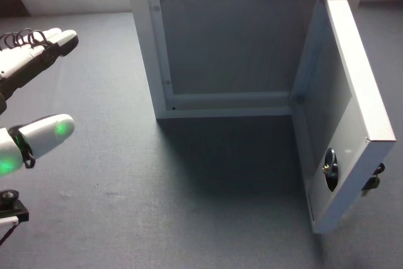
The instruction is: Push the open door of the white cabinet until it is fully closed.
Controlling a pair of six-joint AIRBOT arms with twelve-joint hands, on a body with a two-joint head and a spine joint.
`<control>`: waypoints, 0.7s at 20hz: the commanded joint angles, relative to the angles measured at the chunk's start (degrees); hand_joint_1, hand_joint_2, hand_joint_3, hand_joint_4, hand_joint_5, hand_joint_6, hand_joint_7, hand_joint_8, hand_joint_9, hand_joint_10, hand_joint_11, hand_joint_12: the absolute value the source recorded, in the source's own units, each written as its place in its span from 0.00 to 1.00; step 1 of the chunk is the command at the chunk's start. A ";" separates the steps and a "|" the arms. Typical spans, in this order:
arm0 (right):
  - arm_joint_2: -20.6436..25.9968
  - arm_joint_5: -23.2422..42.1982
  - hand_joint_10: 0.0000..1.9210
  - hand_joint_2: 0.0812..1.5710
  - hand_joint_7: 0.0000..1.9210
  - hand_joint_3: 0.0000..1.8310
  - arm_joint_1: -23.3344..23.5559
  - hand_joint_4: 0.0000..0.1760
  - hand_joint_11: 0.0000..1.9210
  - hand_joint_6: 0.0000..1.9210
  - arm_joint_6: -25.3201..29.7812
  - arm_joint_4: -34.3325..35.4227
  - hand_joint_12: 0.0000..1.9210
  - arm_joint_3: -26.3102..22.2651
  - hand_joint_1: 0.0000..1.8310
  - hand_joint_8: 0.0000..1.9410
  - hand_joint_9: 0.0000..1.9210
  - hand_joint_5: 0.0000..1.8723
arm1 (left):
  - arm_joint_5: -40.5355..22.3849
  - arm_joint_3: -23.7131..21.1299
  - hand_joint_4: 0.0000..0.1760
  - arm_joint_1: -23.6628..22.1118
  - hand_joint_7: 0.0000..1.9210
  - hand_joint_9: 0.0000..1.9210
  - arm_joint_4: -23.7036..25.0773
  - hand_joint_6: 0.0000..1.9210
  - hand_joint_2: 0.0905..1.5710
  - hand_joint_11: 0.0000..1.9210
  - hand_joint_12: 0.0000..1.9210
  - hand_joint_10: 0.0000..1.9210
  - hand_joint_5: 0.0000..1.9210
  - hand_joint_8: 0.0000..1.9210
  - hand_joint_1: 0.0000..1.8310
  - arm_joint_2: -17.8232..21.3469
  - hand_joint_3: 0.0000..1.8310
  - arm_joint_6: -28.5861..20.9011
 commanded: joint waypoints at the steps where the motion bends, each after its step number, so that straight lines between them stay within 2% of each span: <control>1: 0.06 6.94 0.10 0.84 0.01 0.01 0.23 0.00 0.00 0.05 0.32 0.57 0.56 0.32 0.32 0.00 0.00 0.06 | -6.98 0.34 0.43 -0.19 0.00 0.00 -0.91 0.00 0.80 0.00 0.00 0.00 0.00 0.00 0.09 -0.02 0.02 -0.40; 5: 0.07 6.93 0.11 0.84 0.02 0.00 0.24 0.00 0.00 0.03 0.34 -0.89 0.54 0.41 0.30 0.00 0.00 0.07 | -7.09 0.35 0.45 -0.19 0.00 0.00 -0.91 0.00 0.81 0.00 0.00 0.00 0.00 0.00 0.08 0.02 0.01 -0.39; 7: 0.09 6.81 0.15 0.83 0.04 0.00 0.28 0.00 0.00 0.03 0.46 -2.38 0.63 0.55 0.30 0.00 0.00 0.09 | -7.10 0.34 0.46 -0.19 0.00 0.00 -0.91 0.00 0.81 0.00 0.00 0.00 0.00 0.00 0.09 0.10 0.01 -0.39; 10: 0.18 5.65 0.18 0.83 0.06 0.00 1.43 0.00 0.00 0.02 0.70 -5.13 0.67 0.77 0.31 0.01 0.01 0.10 | -7.19 0.36 0.42 -0.18 0.00 0.00 -0.97 0.00 0.81 0.00 0.00 0.00 0.00 0.00 0.08 0.16 0.01 -0.39; 11: 0.18 5.11 0.19 0.84 0.07 0.00 2.04 0.00 0.00 0.02 0.70 -6.13 0.66 0.81 0.29 0.00 0.02 0.11 | -7.25 0.37 0.37 -0.18 0.00 0.00 -1.02 0.00 0.82 0.00 0.00 0.00 0.00 0.00 0.09 0.16 0.01 -0.39; 12: 0.18 4.59 0.20 0.83 0.08 0.00 2.72 0.00 0.00 0.02 0.71 -6.90 0.68 0.86 0.29 0.01 0.03 0.12 | -7.31 0.37 0.38 -0.18 0.00 0.00 -1.09 0.00 0.82 0.00 0.00 0.00 0.00 0.00 0.09 0.16 0.01 -0.39; 14: 0.13 3.47 0.20 0.83 0.10 0.00 4.36 0.00 0.00 0.01 0.71 -8.48 0.64 1.12 0.29 0.01 0.04 0.12 | -7.64 0.33 0.37 -0.08 0.00 0.00 -1.39 0.00 0.82 0.00 0.00 0.00 0.00 0.00 0.10 0.16 0.01 -0.39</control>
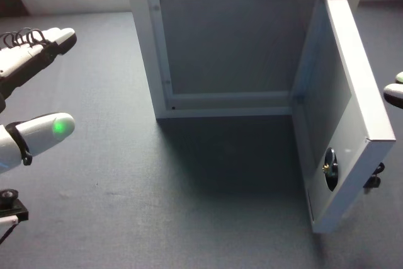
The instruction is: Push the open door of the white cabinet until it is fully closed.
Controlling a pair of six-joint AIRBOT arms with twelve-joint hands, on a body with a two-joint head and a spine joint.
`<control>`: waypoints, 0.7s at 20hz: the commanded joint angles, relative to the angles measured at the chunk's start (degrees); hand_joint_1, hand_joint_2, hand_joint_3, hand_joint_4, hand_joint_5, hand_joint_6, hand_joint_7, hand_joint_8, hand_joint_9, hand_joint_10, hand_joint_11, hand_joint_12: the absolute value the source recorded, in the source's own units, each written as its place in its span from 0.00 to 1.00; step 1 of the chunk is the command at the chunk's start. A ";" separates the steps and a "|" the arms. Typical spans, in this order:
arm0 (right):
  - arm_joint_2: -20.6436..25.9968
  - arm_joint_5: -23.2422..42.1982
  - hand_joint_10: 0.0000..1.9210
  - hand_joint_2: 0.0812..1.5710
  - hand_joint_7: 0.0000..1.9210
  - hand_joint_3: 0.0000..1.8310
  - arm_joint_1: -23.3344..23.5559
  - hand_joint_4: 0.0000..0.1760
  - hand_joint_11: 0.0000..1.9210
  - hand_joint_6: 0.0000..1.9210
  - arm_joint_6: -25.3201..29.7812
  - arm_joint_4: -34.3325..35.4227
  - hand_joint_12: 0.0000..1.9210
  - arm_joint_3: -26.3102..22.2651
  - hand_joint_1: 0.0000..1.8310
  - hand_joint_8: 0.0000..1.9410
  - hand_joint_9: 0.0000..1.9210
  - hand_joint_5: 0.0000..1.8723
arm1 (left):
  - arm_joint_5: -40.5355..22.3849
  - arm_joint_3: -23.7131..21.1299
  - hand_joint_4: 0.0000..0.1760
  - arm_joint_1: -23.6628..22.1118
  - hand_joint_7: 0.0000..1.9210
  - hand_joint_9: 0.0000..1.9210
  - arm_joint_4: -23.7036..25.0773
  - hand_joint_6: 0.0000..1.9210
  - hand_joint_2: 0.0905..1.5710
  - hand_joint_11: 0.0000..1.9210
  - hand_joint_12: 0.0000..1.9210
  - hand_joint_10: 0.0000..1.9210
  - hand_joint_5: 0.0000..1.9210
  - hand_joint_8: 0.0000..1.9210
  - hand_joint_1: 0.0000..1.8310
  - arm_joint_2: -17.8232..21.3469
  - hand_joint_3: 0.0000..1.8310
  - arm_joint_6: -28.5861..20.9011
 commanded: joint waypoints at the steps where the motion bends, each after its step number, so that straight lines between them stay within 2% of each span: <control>1: 0.04 5.84 0.20 0.83 0.11 0.00 1.24 0.00 0.00 0.01 0.47 -0.23 0.64 0.45 0.28 0.01 0.05 0.12 | -7.69 0.32 0.39 -0.06 0.00 0.00 -1.17 0.00 0.82 0.00 0.00 0.00 0.00 0.00 0.10 0.16 0.01 -0.41; 2: -0.15 5.04 0.21 0.83 0.12 0.00 2.28 0.00 0.00 0.01 0.53 -1.09 0.67 0.66 0.28 0.01 0.06 0.12 | -7.82 0.31 0.31 0.03 0.00 0.00 -1.27 0.00 0.83 0.00 0.00 0.00 0.00 0.00 0.11 0.16 0.01 -0.41; 3: -0.34 4.37 0.22 0.82 0.13 0.00 3.12 0.00 0.00 0.01 0.58 -1.78 0.70 0.82 0.27 0.01 0.07 0.13 | -7.89 0.31 0.27 0.11 0.00 0.00 -1.31 0.00 0.83 0.00 0.00 0.00 0.00 0.00 0.11 0.16 0.01 -0.41; 6: -1.49 2.70 0.24 0.82 0.15 0.00 5.65 0.00 0.00 0.01 1.15 -3.80 0.75 1.64 0.27 0.01 0.08 0.15 | -8.20 0.24 0.26 0.31 0.00 0.00 -1.51 0.00 0.83 0.00 0.00 0.00 0.00 0.00 0.10 0.23 0.01 -0.42; 7: -1.87 2.13 0.24 0.82 0.15 0.00 6.50 0.00 0.00 0.01 1.30 -4.33 0.76 1.89 0.27 0.01 0.08 0.15 | -8.34 0.22 0.33 0.36 0.00 0.00 -1.59 0.00 0.83 0.00 0.00 0.00 0.00 0.00 0.10 0.25 0.01 -0.42; 9: -2.74 0.39 0.30 0.83 0.15 0.00 8.51 0.00 0.00 0.01 1.74 -5.97 0.79 2.51 0.27 0.00 0.05 0.15 | -9.00 0.08 0.37 0.93 0.00 0.00 -2.09 0.00 0.83 0.00 0.00 0.00 0.00 0.00 0.11 0.45 0.01 -0.42; 12: -3.65 -0.92 0.33 0.83 0.15 0.00 10.55 0.00 0.00 0.00 2.03 -7.42 0.75 3.09 0.24 0.00 0.04 0.15 | -9.63 -0.08 0.42 1.34 0.00 0.00 -2.56 0.00 0.83 0.00 0.00 0.00 0.00 0.00 0.11 0.66 0.01 -0.39; 14: -4.68 -2.34 0.33 0.84 0.17 0.00 12.44 0.00 0.00 0.00 2.46 -8.76 0.75 3.75 0.24 0.01 0.05 0.15 | -9.99 -0.14 0.51 1.53 0.00 0.00 -2.92 0.00 0.83 0.00 0.00 0.00 0.00 0.00 0.10 0.71 0.00 -0.31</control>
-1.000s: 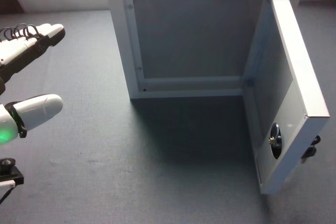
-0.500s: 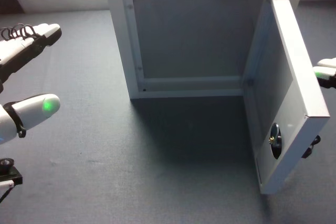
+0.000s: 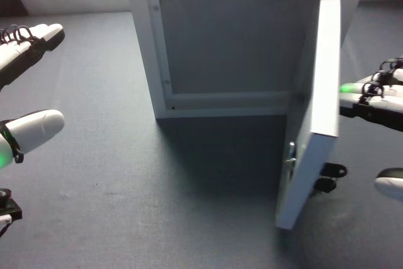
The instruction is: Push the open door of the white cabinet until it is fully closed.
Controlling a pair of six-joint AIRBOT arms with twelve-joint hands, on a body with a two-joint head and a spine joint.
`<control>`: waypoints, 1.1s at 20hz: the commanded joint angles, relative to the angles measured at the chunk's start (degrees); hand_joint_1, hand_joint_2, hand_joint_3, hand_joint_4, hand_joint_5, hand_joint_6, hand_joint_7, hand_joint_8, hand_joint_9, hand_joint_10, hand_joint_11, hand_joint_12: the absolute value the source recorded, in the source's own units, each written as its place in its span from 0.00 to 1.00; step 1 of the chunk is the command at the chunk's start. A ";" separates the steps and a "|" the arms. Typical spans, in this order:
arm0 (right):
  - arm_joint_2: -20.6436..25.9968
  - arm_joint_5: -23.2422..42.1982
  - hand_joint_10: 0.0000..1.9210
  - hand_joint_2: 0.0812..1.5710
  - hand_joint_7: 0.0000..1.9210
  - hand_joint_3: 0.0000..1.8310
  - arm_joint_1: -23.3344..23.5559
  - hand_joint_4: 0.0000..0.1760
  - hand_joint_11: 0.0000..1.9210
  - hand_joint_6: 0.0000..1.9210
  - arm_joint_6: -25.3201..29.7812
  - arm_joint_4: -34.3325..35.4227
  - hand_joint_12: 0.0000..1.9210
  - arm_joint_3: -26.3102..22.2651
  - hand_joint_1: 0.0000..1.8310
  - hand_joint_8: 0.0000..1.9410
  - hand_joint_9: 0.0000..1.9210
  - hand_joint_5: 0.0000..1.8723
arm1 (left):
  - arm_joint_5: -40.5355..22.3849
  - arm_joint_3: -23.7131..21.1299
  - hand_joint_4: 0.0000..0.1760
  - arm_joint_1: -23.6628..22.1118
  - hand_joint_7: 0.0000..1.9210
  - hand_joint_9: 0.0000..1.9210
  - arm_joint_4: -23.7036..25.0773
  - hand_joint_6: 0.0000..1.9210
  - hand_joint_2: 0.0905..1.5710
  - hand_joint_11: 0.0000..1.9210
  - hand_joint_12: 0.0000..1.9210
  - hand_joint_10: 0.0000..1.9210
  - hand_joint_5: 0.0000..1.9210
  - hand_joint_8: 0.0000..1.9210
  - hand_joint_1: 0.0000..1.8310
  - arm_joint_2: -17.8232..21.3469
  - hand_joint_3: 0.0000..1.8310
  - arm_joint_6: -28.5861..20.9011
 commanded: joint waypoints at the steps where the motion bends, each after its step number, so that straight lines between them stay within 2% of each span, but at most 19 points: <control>1: -0.71 5.34 0.34 0.84 0.17 0.00 1.71 0.00 0.00 0.00 0.83 -0.21 0.76 0.59 0.24 0.01 0.06 0.15 | -8.06 -0.11 0.47 0.15 0.00 0.00 -1.27 0.00 0.83 0.00 0.00 0.00 0.00 0.00 0.10 0.63 0.00 -0.34; 2: -1.70 3.88 0.35 0.83 0.18 0.00 3.35 0.00 0.00 0.00 1.50 -1.43 0.78 1.27 0.26 0.01 0.07 0.15 | -8.72 -0.23 0.47 0.76 0.00 0.00 -1.81 0.00 0.83 0.00 0.00 0.00 0.00 0.00 0.11 0.72 0.00 -0.34; 4: -3.29 1.57 0.41 0.83 0.20 0.00 5.83 0.00 0.00 0.00 2.54 -3.35 0.80 2.35 0.22 0.01 0.07 0.13 | -9.62 -0.47 0.45 1.62 0.00 0.00 -2.59 0.00 0.83 0.00 0.00 0.00 0.00 0.00 0.11 0.89 0.00 -0.34; 5: -4.10 0.49 0.41 0.84 0.18 0.00 7.02 0.00 0.00 0.00 2.97 -4.28 0.77 2.87 0.19 0.00 0.05 0.13 | -10.06 -0.57 0.36 1.97 0.00 0.00 -2.95 0.00 0.84 0.00 0.00 0.00 0.00 0.00 0.12 0.95 0.00 -0.34; 6: -5.06 -0.60 0.40 0.85 0.15 0.00 8.31 0.00 0.00 0.00 3.44 -5.28 0.73 3.45 0.19 0.00 0.01 0.12 | -10.48 -0.66 0.38 2.31 0.00 0.00 -3.29 0.00 0.84 0.00 0.00 0.00 0.00 0.00 0.12 1.05 0.01 -0.33; 8: -6.37 -1.54 0.36 0.84 0.13 0.00 9.80 0.00 0.00 0.00 4.04 -6.26 0.67 4.21 0.18 0.00 0.01 0.11 | -10.77 -0.71 0.39 2.40 0.00 0.00 -3.55 0.00 0.84 0.00 0.00 0.00 0.00 0.00 0.10 1.11 0.01 -0.32; 11: -8.09 -2.40 0.35 0.83 0.12 0.00 11.79 0.00 0.00 0.00 4.34 -7.18 0.70 5.17 0.18 0.00 0.00 0.10 | -11.03 -0.75 0.41 2.50 0.00 0.00 -3.87 0.00 0.84 0.00 0.00 0.00 0.00 0.00 0.08 1.11 0.00 -0.22; 12: -8.26 -2.52 0.31 0.83 0.11 0.00 11.94 0.00 0.00 0.00 4.38 -7.29 0.67 5.27 0.19 0.00 0.00 0.09 | -11.06 -0.76 0.41 2.53 0.00 0.00 -3.90 0.00 0.84 0.00 0.00 0.00 0.00 0.00 0.09 1.11 0.00 -0.22; 13: -8.32 -2.52 0.28 0.83 0.10 0.00 12.02 0.00 0.00 0.00 4.38 -7.29 0.63 5.27 0.19 0.00 0.00 0.09 | -11.06 -0.76 0.39 2.53 0.00 0.00 -3.91 0.00 0.84 0.00 0.00 0.00 0.00 0.00 0.10 1.11 0.00 -0.22; 14: -8.57 -2.74 0.28 0.82 0.10 0.00 12.34 0.00 0.00 0.00 4.46 -7.52 0.65 5.46 0.21 0.00 0.00 0.08 | -11.12 -0.77 0.33 2.58 0.00 0.00 -3.97 0.00 0.85 0.00 0.00 0.00 0.00 0.00 0.10 1.11 0.00 -0.22; 15: -9.14 -3.21 0.23 0.82 0.09 0.00 13.11 0.00 0.00 0.00 4.62 -7.94 0.59 5.80 0.22 0.00 0.00 0.07 | -11.26 -0.80 0.34 2.70 0.00 0.00 -4.13 0.00 0.84 0.00 0.00 0.00 0.00 0.00 0.10 1.11 0.00 -0.22; 16: -10.03 -4.00 0.22 0.83 0.09 0.00 14.25 0.00 0.00 0.00 4.80 -8.55 0.56 6.34 0.22 0.00 0.00 0.07 | -11.60 -0.85 0.37 3.01 0.00 0.00 -4.43 0.00 0.84 0.00 0.00 0.00 0.00 0.00 0.10 1.11 0.00 -0.22; 17: -10.86 -4.85 0.22 0.82 0.09 0.00 15.23 0.00 0.00 0.00 4.96 -9.03 0.55 6.87 0.24 0.00 0.00 0.08 | -11.85 -0.88 0.44 3.21 0.00 0.00 -4.65 0.00 0.84 0.00 0.00 0.00 0.00 0.00 0.11 1.12 0.00 -0.22; 18: -11.80 -5.80 0.22 0.82 0.09 0.00 16.35 0.00 0.00 0.01 5.09 -9.54 0.54 7.45 0.25 0.00 0.00 0.08 | -12.03 -0.91 0.42 3.38 0.00 0.00 -4.82 0.00 0.83 0.00 0.00 0.00 0.00 0.00 0.11 1.13 0.00 -0.22; 19: -12.52 -6.38 0.18 0.81 0.08 0.00 17.12 0.00 0.00 0.00 5.10 -9.77 0.44 7.89 0.29 0.00 0.00 0.07 | -12.10 -0.92 0.43 3.43 0.00 0.00 -4.92 0.00 0.83 0.00 0.00 0.00 0.00 0.00 0.11 1.13 0.00 -0.22; 21: -14.04 -7.52 0.13 0.80 0.09 0.00 18.78 0.00 0.00 0.00 5.10 -10.13 0.45 8.86 0.32 0.00 0.04 0.07 | -12.16 -0.92 0.48 3.44 0.00 0.00 -5.01 0.00 0.83 0.00 0.00 0.00 0.00 0.00 0.11 1.12 0.00 -0.22; 22: -14.36 -7.81 0.09 0.80 0.09 0.00 19.13 0.00 0.00 0.00 5.10 -10.20 0.42 9.06 0.32 0.00 0.05 0.06 | -12.17 -0.92 0.47 3.44 0.00 0.00 -5.04 0.00 0.83 0.00 0.00 0.00 0.00 0.00 0.11 1.11 0.00 -0.22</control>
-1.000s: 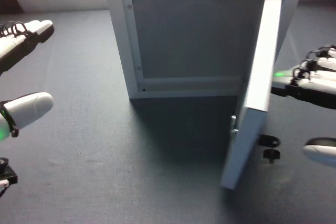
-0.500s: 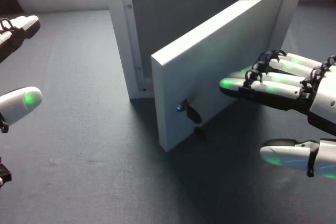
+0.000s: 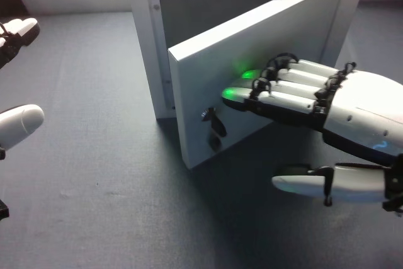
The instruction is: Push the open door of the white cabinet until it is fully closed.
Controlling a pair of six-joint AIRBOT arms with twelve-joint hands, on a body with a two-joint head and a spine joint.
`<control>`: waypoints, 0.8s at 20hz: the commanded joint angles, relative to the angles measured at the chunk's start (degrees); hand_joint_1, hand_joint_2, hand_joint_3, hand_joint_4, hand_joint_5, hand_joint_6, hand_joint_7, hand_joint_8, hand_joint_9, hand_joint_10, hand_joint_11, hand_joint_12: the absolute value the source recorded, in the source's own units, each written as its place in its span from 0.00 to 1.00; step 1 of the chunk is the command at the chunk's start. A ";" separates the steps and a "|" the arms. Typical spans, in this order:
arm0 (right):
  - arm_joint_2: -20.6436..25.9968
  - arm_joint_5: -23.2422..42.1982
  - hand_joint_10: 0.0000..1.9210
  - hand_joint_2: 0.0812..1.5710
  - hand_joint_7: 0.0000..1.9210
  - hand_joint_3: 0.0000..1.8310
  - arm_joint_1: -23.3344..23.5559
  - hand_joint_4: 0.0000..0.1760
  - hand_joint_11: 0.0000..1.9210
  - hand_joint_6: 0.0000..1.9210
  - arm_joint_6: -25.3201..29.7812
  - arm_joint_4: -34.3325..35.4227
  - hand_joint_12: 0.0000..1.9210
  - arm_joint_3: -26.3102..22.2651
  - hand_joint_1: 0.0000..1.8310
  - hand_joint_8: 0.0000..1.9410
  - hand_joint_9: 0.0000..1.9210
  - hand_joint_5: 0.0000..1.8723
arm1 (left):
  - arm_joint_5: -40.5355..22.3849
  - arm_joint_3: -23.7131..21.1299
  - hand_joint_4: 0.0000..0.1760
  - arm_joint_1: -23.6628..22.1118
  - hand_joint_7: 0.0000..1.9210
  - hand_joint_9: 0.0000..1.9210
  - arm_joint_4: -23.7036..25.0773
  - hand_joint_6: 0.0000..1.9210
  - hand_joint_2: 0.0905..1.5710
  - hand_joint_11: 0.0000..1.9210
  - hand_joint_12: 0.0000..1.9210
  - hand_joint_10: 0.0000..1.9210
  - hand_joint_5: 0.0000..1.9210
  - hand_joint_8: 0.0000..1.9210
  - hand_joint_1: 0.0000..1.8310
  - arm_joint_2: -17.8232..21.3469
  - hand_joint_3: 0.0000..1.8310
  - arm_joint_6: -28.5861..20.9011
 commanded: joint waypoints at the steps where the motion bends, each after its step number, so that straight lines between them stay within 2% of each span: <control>1: -0.32 6.19 0.07 0.80 0.08 0.00 1.16 0.00 0.00 0.00 0.38 0.90 0.37 0.36 0.31 0.00 0.06 0.05 | -7.51 -0.01 0.55 -0.29 0.00 0.00 -0.92 0.00 0.82 0.00 0.00 0.00 0.00 0.00 0.10 0.45 0.00 -0.34; 2: -0.70 5.87 0.05 0.80 0.08 0.00 1.59 0.00 0.00 0.00 0.38 0.81 0.32 0.63 0.30 0.00 0.06 0.05 | -7.54 -0.01 0.55 -0.29 0.00 0.00 -0.95 0.00 0.82 0.00 0.00 0.00 0.00 0.00 0.09 0.45 0.00 -0.34; 4: -1.76 4.71 0.03 0.80 0.07 0.00 2.94 0.00 0.00 0.00 0.38 0.54 0.32 1.41 0.29 0.00 0.08 0.04 | -7.58 0.00 0.53 -0.29 0.00 0.00 -1.06 0.00 0.82 0.00 0.00 0.00 0.00 0.00 0.09 0.44 0.00 -0.29; 5: -2.29 4.20 0.02 0.79 0.05 0.00 3.48 0.00 0.00 0.00 0.38 0.50 0.29 1.80 0.29 0.00 0.07 0.03 | -7.62 0.00 0.50 -0.29 0.00 0.00 -1.12 0.00 0.82 0.00 0.00 0.00 0.00 0.00 0.08 0.42 0.00 -0.27; 7: -3.51 2.60 0.00 0.80 0.03 0.00 4.70 0.00 0.00 0.00 0.37 0.44 0.19 2.75 0.28 0.00 0.04 0.03 | -7.71 0.00 0.49 -0.28 0.00 0.00 -1.25 0.00 0.82 0.00 0.00 0.00 0.00 0.00 0.08 0.38 0.00 -0.23; 8: -4.02 1.99 0.00 0.81 0.03 0.00 5.05 0.00 0.00 0.00 0.37 0.44 0.18 3.21 0.28 0.00 0.04 0.02 | -7.73 0.01 0.50 -0.28 0.00 0.00 -1.27 0.00 0.82 0.00 0.00 0.00 0.00 0.00 0.08 0.37 0.00 -0.22; 9: -4.44 1.33 0.00 0.82 0.03 0.00 5.37 0.00 0.00 0.00 0.37 0.45 0.20 3.60 0.25 0.00 0.04 0.02 | -7.73 0.03 0.48 -0.28 0.00 0.00 -1.27 0.00 0.82 0.00 0.00 0.00 0.00 0.00 0.08 0.36 0.00 -0.22; 11: -5.23 0.17 0.00 0.84 0.00 0.00 6.16 0.00 0.00 0.00 0.36 0.72 0.13 4.46 0.19 0.00 0.00 0.00 | -7.78 0.03 0.46 -0.28 0.00 0.00 -1.28 0.00 0.82 0.00 0.00 0.00 0.00 0.00 0.09 0.36 0.00 -0.22; 13: -5.79 -0.47 0.00 0.83 0.00 0.00 6.57 0.00 0.00 0.00 0.09 1.47 0.14 5.14 0.20 0.00 0.00 0.00 | -7.79 0.04 0.44 -0.27 0.00 0.00 -1.28 0.00 0.82 0.00 0.00 0.00 0.00 0.00 0.09 0.33 0.00 -0.22; 14: -5.94 -1.33 0.00 0.83 0.00 0.00 6.89 0.00 0.00 0.00 -0.68 2.22 0.10 5.45 0.21 0.00 0.00 0.00 | -7.77 0.05 0.45 -0.27 0.00 0.00 -1.28 0.00 0.82 0.00 0.00 0.00 0.00 0.00 0.09 0.33 0.00 -0.22; 15: -5.95 -1.94 0.00 0.82 0.00 0.00 7.05 0.00 0.00 0.00 -1.42 2.94 0.23 5.65 0.20 0.00 0.00 0.00 | -7.73 0.07 0.43 -0.27 0.00 0.00 -1.28 0.00 0.82 0.00 0.00 0.00 0.00 0.00 0.09 0.32 0.00 -0.22; 16: -5.95 -2.37 0.00 0.80 0.00 0.00 7.17 0.00 0.00 0.00 -2.06 3.59 0.14 5.79 0.19 0.00 0.00 0.00 | -7.63 0.07 0.40 -0.27 0.00 0.00 -1.28 0.00 0.83 0.00 0.00 0.00 0.00 0.00 0.10 0.32 0.00 -0.22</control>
